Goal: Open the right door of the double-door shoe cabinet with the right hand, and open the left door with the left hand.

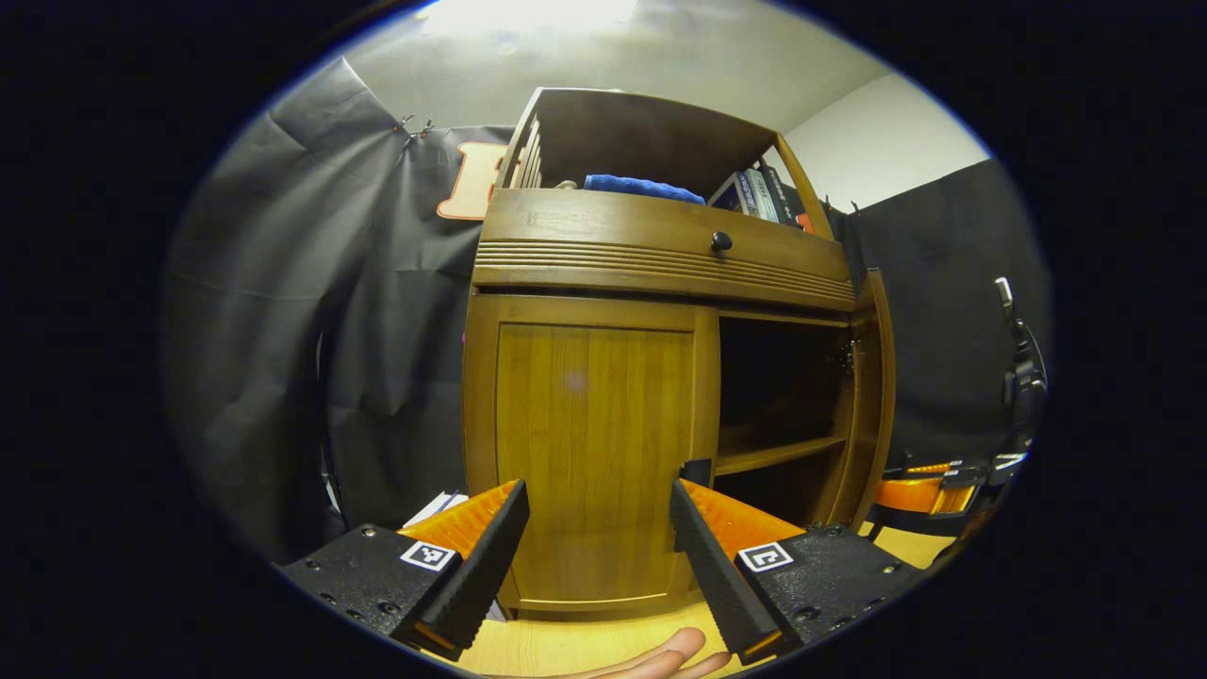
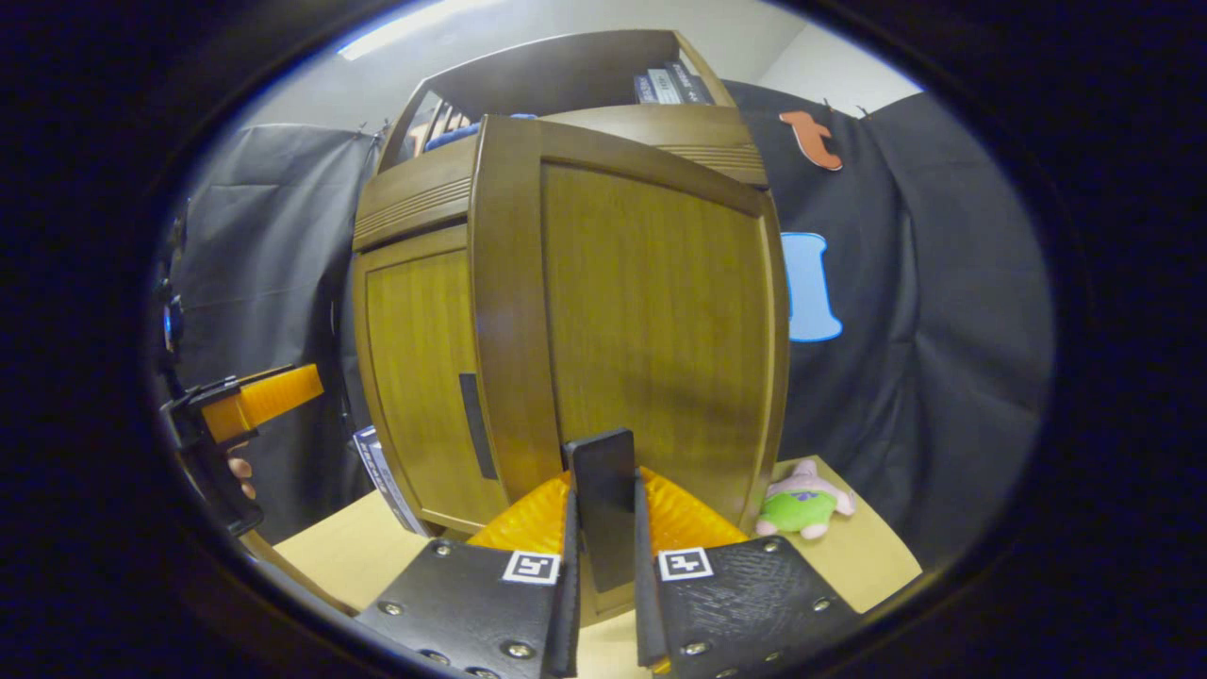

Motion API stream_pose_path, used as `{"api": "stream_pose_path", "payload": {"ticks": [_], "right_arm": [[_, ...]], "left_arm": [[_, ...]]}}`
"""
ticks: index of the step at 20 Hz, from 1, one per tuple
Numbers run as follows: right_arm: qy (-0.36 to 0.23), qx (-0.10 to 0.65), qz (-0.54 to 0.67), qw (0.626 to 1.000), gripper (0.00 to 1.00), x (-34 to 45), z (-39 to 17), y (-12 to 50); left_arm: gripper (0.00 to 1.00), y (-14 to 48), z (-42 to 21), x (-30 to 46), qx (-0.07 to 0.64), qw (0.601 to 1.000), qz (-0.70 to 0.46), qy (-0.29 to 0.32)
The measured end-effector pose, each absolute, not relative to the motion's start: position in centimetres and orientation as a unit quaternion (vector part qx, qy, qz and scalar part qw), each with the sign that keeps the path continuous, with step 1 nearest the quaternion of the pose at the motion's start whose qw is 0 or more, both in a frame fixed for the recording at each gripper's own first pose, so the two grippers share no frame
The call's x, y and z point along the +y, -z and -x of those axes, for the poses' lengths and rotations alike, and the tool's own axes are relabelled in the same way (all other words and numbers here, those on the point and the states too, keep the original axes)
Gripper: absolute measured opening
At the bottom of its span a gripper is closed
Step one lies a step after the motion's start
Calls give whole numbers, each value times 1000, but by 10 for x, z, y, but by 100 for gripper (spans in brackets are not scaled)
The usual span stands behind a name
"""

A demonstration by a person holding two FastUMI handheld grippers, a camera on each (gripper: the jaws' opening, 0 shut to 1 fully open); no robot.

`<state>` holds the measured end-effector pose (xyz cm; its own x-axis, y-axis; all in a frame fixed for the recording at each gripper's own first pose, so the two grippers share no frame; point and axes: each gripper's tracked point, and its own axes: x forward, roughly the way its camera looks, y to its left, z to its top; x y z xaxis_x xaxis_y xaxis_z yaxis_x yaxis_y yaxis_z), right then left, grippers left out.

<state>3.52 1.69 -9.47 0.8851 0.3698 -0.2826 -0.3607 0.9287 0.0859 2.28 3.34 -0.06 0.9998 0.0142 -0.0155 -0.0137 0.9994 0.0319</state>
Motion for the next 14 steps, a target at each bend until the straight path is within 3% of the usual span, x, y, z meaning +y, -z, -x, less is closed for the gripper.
{"api": "stream_pose_path", "payload": {"ticks": [9,10,14], "right_arm": [[-134,139,11,981,23,-41,-21,85],[-123,135,17,983,23,-50,-19,83],[-82,125,36,988,23,-88,-17,77]], "left_arm": [[93,12,-26,14,22,999,-25,1],[88,13,-27,12,22,999,-28,1],[88,19,-28,2,25,999,-37,5]]}}
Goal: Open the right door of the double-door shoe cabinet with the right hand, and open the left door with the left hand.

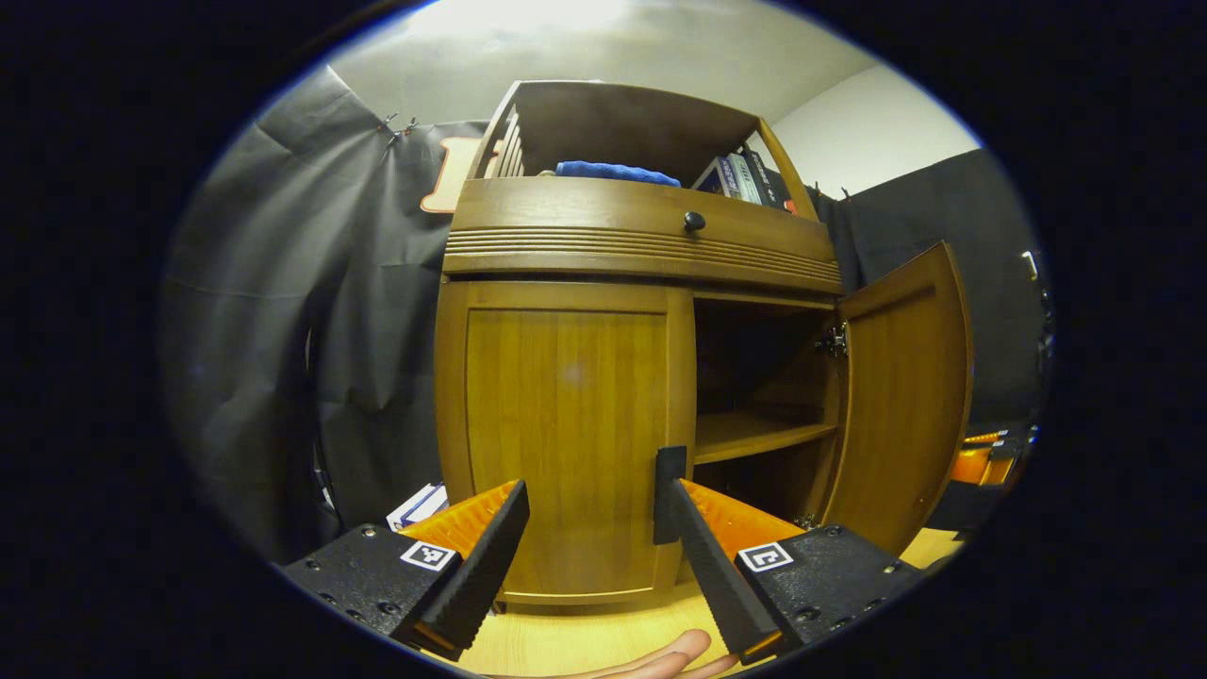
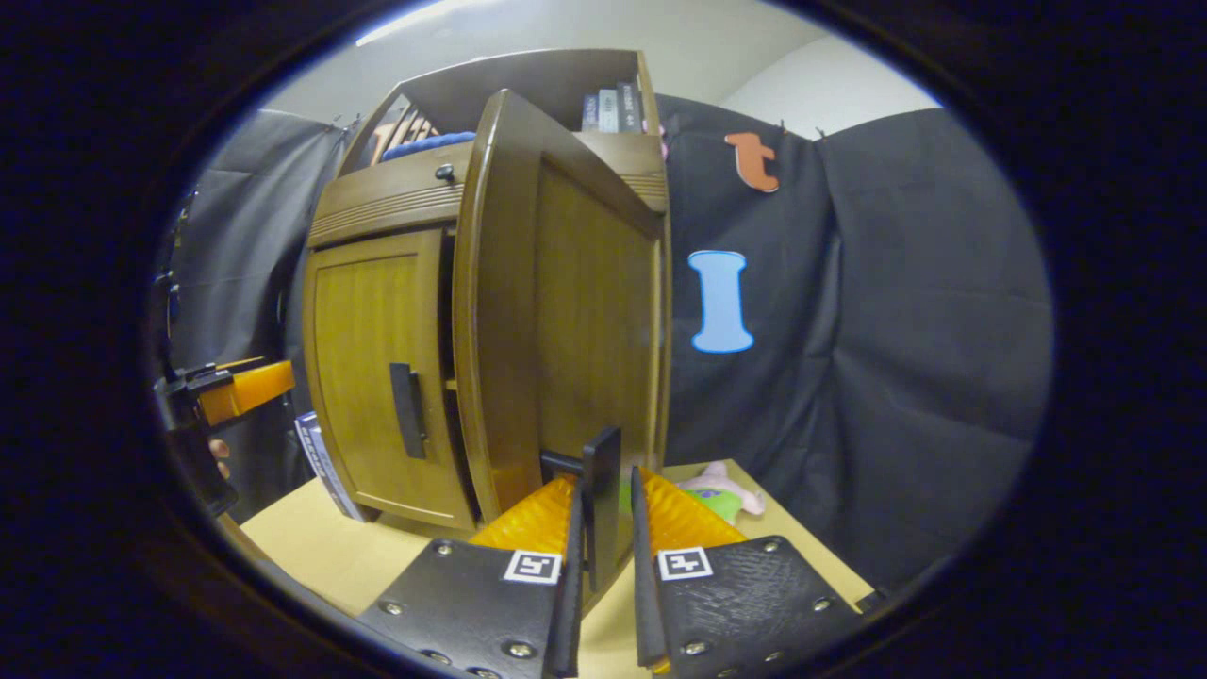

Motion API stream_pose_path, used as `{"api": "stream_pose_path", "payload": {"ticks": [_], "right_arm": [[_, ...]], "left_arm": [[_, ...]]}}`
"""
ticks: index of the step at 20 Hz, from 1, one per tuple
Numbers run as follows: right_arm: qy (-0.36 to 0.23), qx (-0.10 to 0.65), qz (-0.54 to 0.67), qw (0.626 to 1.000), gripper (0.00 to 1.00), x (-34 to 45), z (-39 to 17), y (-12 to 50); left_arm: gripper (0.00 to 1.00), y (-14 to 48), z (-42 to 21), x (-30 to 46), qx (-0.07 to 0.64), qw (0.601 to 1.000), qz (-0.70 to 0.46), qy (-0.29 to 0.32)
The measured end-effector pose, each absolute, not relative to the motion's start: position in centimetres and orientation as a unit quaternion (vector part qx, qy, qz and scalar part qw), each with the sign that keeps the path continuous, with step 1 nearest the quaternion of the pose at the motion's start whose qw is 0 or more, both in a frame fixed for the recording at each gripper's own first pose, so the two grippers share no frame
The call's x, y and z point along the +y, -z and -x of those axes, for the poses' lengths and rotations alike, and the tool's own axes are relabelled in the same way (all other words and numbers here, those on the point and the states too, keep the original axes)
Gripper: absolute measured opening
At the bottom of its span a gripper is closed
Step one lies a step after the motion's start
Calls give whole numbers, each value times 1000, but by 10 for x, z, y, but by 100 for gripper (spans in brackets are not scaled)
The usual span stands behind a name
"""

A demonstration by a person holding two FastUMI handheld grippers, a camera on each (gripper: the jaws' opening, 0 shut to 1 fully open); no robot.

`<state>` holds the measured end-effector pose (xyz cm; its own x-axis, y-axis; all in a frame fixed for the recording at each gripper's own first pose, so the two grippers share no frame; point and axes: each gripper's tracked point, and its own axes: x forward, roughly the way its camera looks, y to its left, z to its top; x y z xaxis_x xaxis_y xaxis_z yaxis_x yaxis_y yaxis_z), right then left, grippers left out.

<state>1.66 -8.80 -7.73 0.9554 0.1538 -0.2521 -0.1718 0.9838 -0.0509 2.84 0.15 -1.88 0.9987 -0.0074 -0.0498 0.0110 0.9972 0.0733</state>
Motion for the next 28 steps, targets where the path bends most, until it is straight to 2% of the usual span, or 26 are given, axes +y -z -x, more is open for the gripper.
{"api": "stream_pose_path", "payload": {"ticks": [2,4,7,8,10,11,12,18,19,20,21,22,23,24,28], "right_arm": [[-69,119,45,990,23,-107,-18,74],[-52,111,56,991,18,-129,-22,72],[-57,108,42,992,17,-152,-31,71],[-62,108,35,992,17,-159,-31,73],[-72,113,11,991,17,-175,-36,73],[-81,114,6,990,17,-182,-39,72],[-91,116,2,989,17,-188,-41,73],[-147,115,-1,982,17,-206,-60,76],[-152,115,4,982,17,-209,-63,80],[-159,112,8,981,27,-212,-58,75],[-163,114,10,980,21,-211,-60,77],[-181,115,7,977,22,-202,-63,83],[-179,108,3,978,11,-213,-44,70],[-181,108,9,978,1,-203,-56,77],[-176,94,46,979,2,-206,-52,77]], "left_arm": [[88,22,-29,-7,28,999,-44,13],[88,26,-31,-12,30,998,-47,18],[93,30,-37,-14,30,998,-47,16],[89,32,-41,-13,32,998,-48,13],[89,40,-51,-10,42,998,-48,4],[93,45,-57,-11,46,998,-46,2],[89,52,-62,-12,55,997,-45,-1],[89,86,-92,-23,84,996,-41,-12],[89,88,-95,-24,84,996,-41,-15],[93,92,-97,-24,83,996,-41,-18],[93,92,-98,-24,82,996,-43,-21],[89,95,-98,-26,82,995,-45,-23],[89,95,-97,-27,83,995,-46,-24],[89,98,-97,-29,84,995,-46,-23],[89,104,-103,-42,84,995,-45,-17]]}}
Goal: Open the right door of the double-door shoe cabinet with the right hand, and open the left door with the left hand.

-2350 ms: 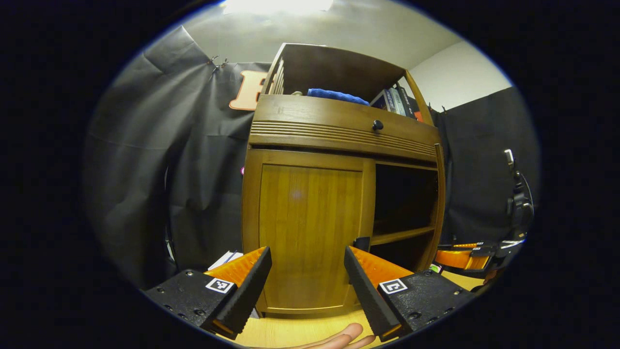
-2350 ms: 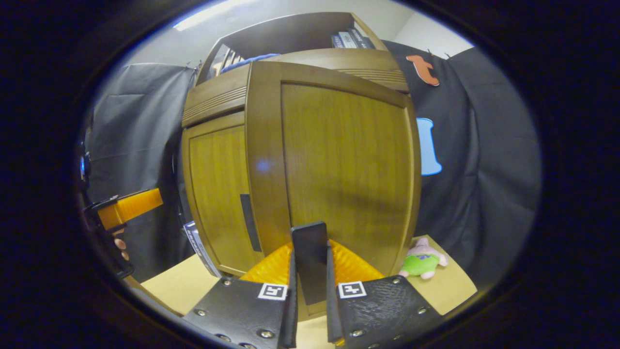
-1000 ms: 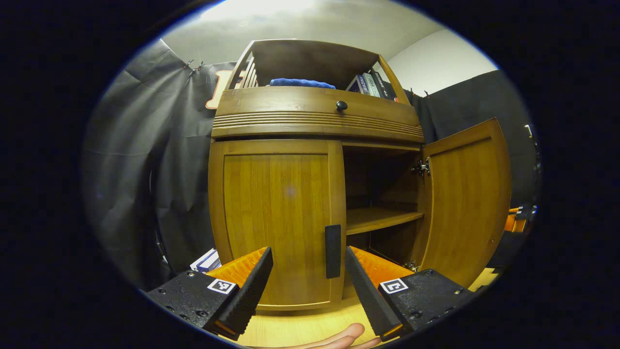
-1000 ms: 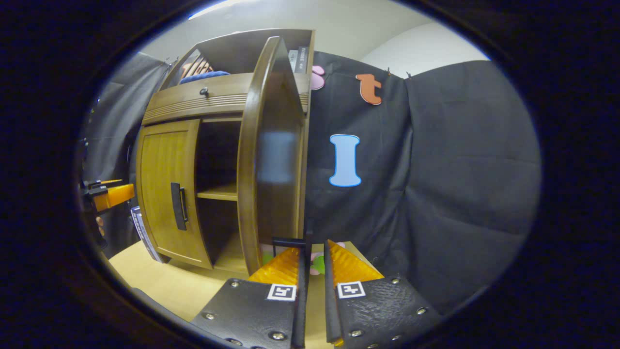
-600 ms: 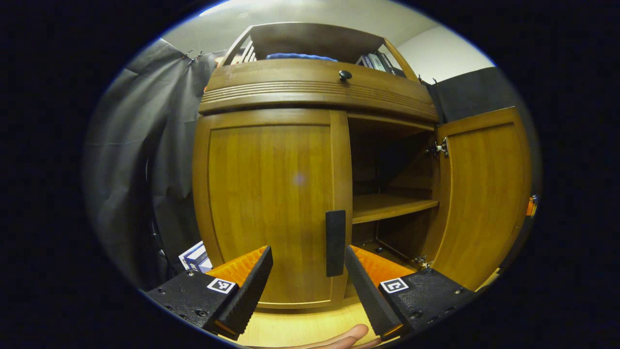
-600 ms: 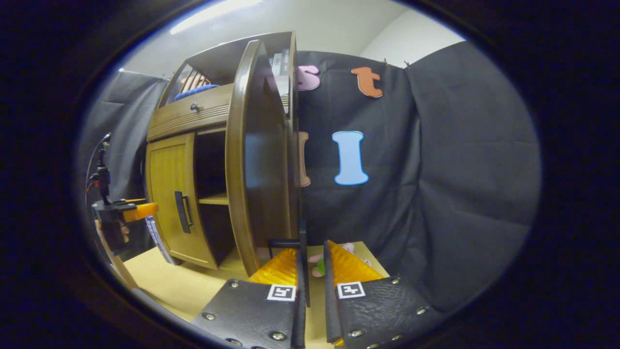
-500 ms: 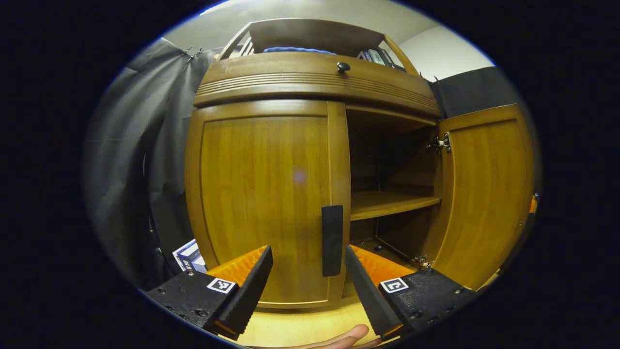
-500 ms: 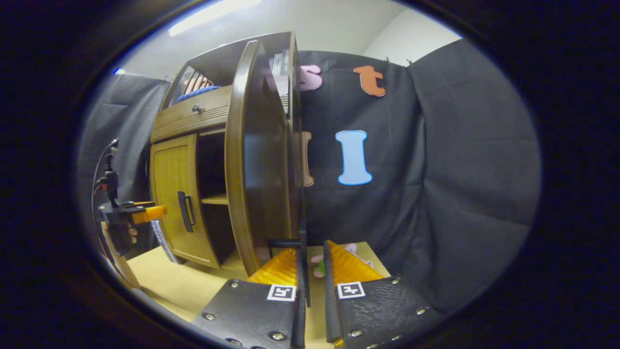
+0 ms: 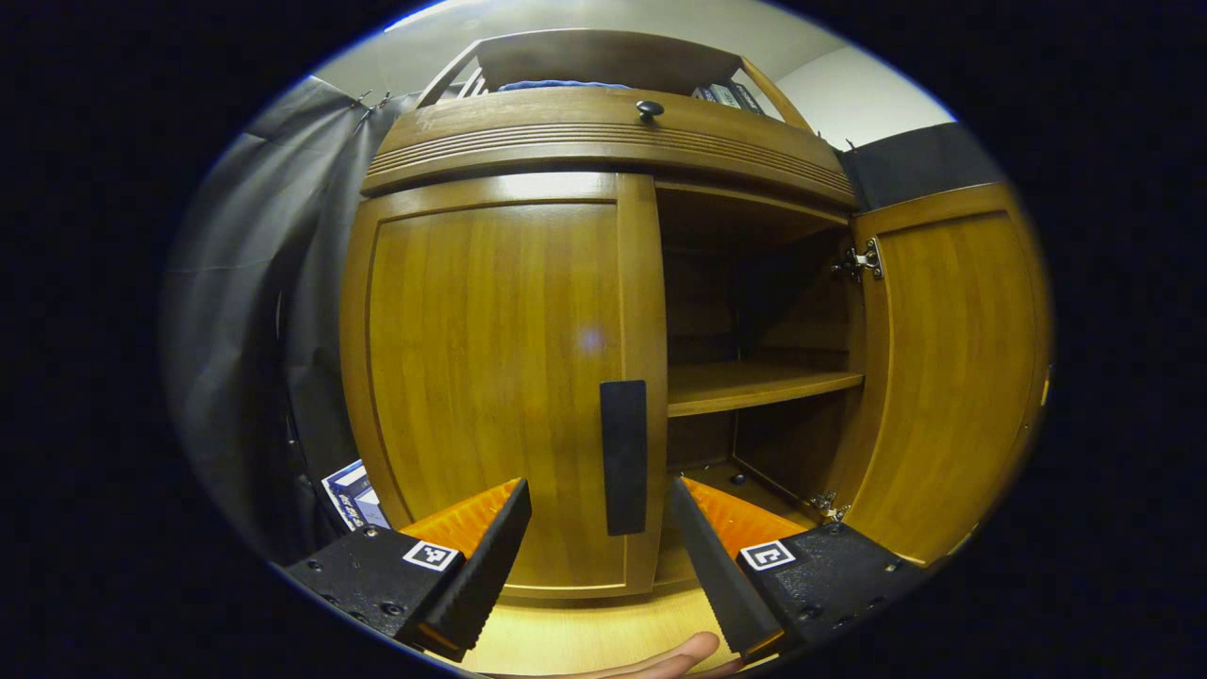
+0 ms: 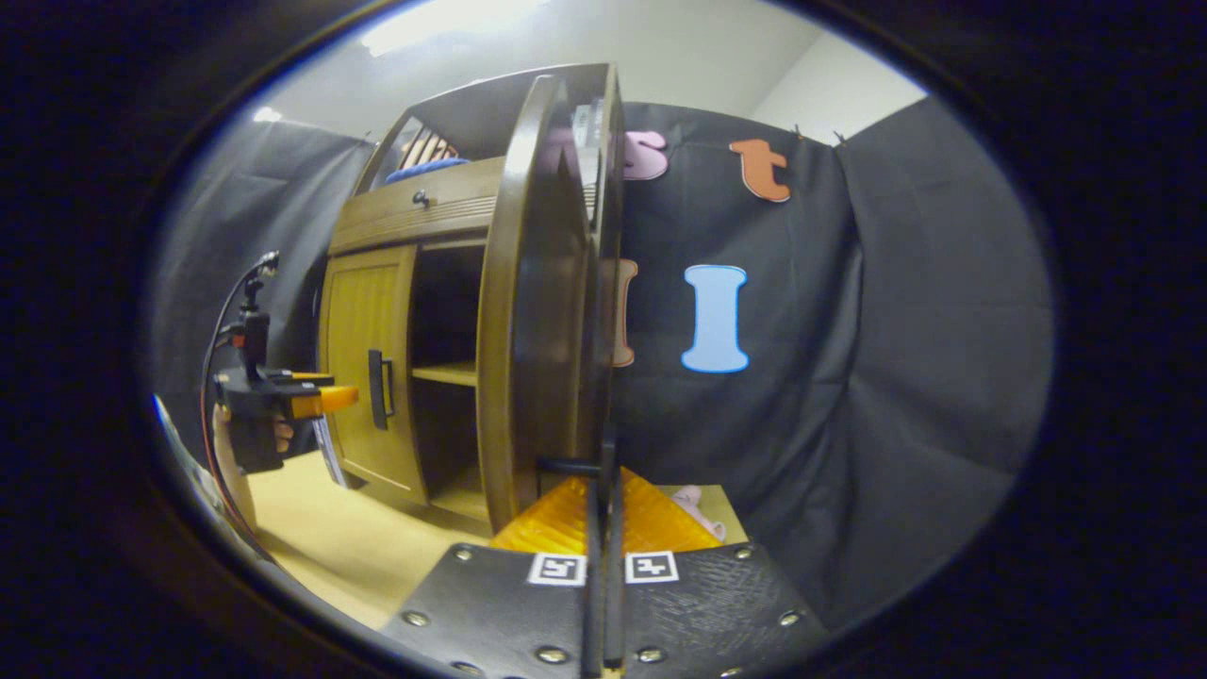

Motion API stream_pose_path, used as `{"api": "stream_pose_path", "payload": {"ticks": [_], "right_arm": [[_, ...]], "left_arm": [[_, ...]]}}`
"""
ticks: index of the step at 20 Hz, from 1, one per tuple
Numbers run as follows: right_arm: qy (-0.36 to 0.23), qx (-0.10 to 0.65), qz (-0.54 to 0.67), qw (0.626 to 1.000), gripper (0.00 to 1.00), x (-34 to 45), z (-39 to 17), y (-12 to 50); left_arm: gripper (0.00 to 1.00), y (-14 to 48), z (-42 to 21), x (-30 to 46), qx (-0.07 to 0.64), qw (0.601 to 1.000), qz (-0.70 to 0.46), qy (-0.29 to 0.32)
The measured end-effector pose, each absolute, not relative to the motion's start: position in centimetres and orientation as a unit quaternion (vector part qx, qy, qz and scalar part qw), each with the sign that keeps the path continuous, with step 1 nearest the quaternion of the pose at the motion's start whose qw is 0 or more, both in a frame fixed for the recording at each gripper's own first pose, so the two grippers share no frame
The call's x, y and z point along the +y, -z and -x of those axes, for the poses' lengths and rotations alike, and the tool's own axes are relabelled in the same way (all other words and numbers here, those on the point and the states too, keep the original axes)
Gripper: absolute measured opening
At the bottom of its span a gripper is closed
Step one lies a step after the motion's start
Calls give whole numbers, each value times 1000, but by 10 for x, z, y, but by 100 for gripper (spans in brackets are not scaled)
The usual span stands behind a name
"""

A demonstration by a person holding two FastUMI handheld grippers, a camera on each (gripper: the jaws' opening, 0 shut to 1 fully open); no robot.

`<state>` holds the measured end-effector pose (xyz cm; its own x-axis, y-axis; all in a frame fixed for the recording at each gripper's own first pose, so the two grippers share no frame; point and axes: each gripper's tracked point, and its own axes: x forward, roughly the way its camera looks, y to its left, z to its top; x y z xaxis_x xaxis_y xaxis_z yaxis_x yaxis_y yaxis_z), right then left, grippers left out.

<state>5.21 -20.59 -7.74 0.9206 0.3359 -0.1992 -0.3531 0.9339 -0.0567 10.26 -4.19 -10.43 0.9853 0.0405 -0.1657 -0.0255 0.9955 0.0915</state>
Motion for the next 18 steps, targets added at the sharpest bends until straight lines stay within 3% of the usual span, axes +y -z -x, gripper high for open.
{"api": "stream_pose_path", "payload": {"ticks": [4,6,10,13,16,18], "right_arm": [[-158,78,48,983,4,-221,-38,75],[-152,70,40,985,31,-224,-33,77],[-86,52,47,994,33,-259,-25,71],[-64,46,26,997,98,-272,-7,69],[-54,49,-21,997,98,-273,16,71],[-61,56,-38,996,97,-262,29,80]], "left_arm": [[93,119,-125,-65,103,994,-46,-4],[89,121,-135,-66,105,993,-56,-15],[95,114,-148,-59,82,994,-64,-41],[96,112,-159,-57,77,994,-59,-48],[94,116,-166,-53,84,993,-52,-60],[85,107,-174,-44,58,994,-39,-79]]}}
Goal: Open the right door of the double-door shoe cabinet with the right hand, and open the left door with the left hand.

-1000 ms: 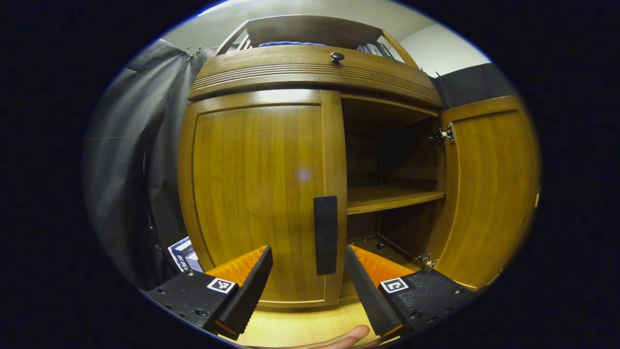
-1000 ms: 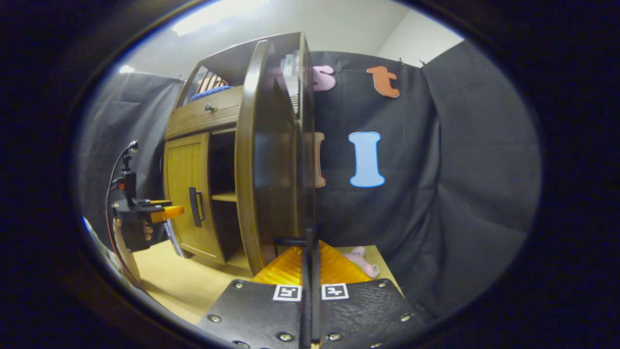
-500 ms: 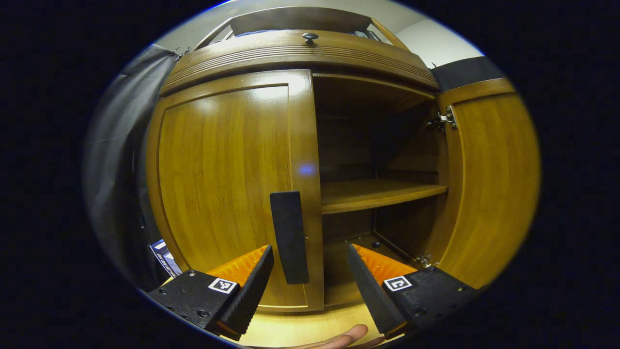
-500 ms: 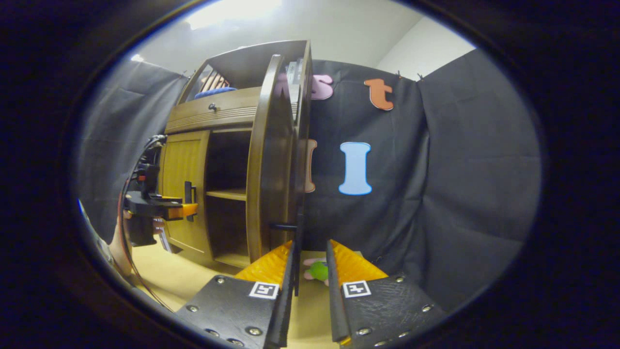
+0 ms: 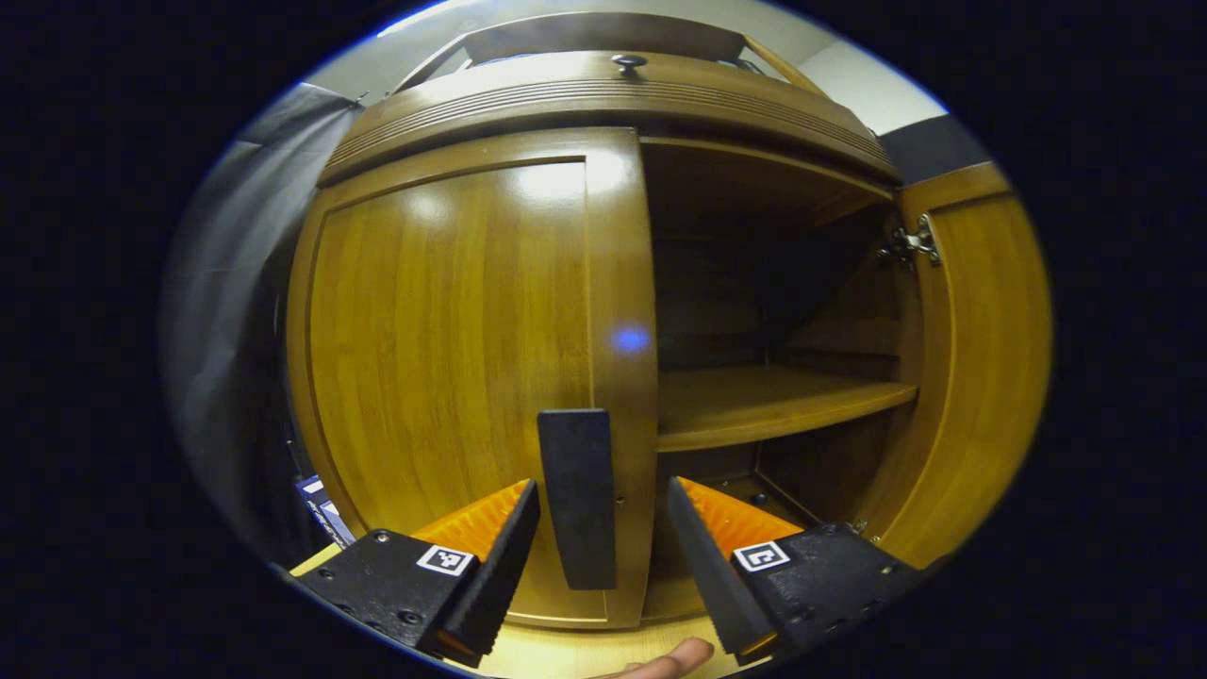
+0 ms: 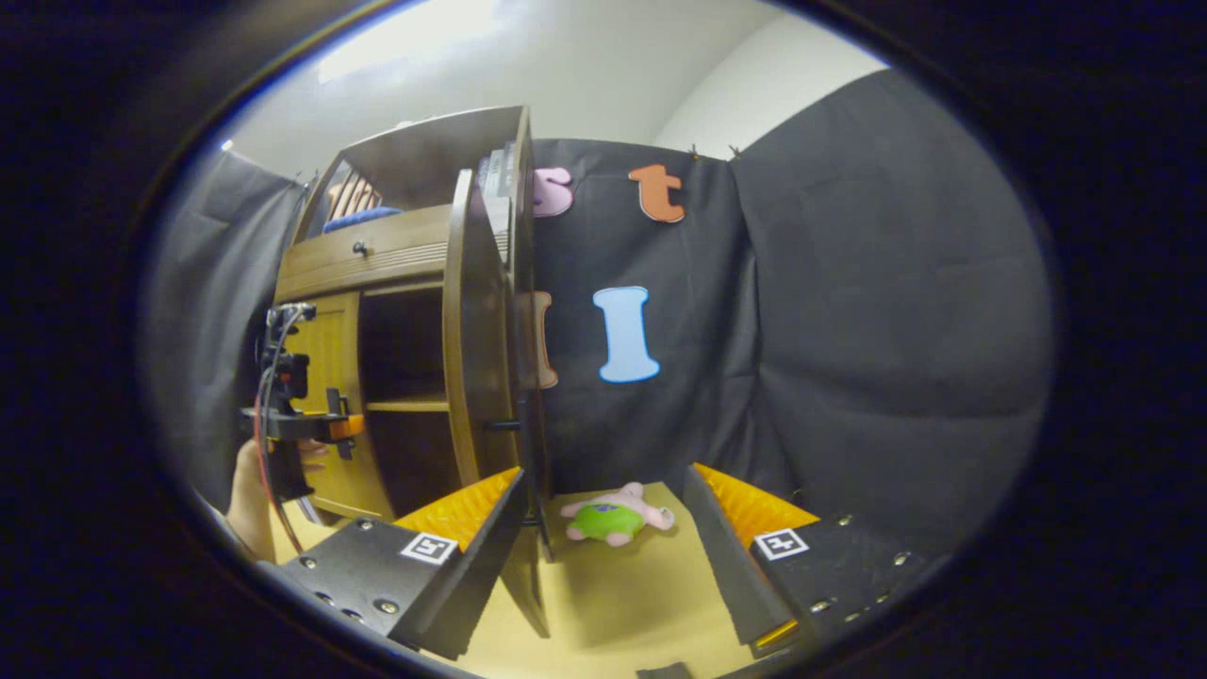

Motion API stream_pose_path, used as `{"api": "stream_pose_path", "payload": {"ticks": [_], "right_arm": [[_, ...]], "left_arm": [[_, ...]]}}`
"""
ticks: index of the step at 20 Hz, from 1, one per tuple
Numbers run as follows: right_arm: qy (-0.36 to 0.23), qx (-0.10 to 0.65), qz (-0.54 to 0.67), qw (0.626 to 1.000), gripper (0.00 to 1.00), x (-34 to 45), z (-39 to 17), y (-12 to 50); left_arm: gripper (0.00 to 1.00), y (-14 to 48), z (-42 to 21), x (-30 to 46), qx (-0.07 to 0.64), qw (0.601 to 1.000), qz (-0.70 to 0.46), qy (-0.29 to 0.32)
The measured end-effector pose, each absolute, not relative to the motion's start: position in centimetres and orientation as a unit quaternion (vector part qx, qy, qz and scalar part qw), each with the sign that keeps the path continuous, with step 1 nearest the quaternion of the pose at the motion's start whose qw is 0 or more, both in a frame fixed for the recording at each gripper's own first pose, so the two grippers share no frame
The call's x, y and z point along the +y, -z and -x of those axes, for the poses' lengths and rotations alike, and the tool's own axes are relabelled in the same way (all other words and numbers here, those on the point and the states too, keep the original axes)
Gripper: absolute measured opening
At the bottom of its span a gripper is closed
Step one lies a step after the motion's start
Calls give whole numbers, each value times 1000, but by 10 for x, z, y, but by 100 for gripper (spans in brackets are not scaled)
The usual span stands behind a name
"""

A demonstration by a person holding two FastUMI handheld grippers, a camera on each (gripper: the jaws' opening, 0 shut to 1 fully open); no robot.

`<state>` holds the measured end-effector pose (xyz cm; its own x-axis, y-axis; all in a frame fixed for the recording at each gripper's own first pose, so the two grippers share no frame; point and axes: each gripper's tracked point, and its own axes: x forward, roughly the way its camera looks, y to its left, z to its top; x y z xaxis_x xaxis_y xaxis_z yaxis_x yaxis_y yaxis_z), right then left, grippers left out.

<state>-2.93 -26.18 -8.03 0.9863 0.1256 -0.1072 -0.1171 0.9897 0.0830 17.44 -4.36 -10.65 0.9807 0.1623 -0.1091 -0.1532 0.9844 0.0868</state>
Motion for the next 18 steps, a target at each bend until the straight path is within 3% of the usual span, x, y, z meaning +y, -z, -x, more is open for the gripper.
{"api": "stream_pose_path", "payload": {"ticks": [1,4,9,12,18], "right_arm": [[-56,55,-42,996,100,-259,38,86],[-62,47,-57,995,100,-243,63,89],[-64,19,-86,994,100,-225,92,69],[-23,24,-63,997,100,-228,106,63],[-52,4,-61,997,100,-186,149,38]], "left_arm": [[80,96,-180,-43,31,996,-31,-83],[37,100,-180,-40,40,996,-30,-78],[38,107,-181,-40,67,993,-49,-80],[34,108,-180,-40,72,993,-41,-83],[34,107,-167,-43,85,995,-39,-43]]}}
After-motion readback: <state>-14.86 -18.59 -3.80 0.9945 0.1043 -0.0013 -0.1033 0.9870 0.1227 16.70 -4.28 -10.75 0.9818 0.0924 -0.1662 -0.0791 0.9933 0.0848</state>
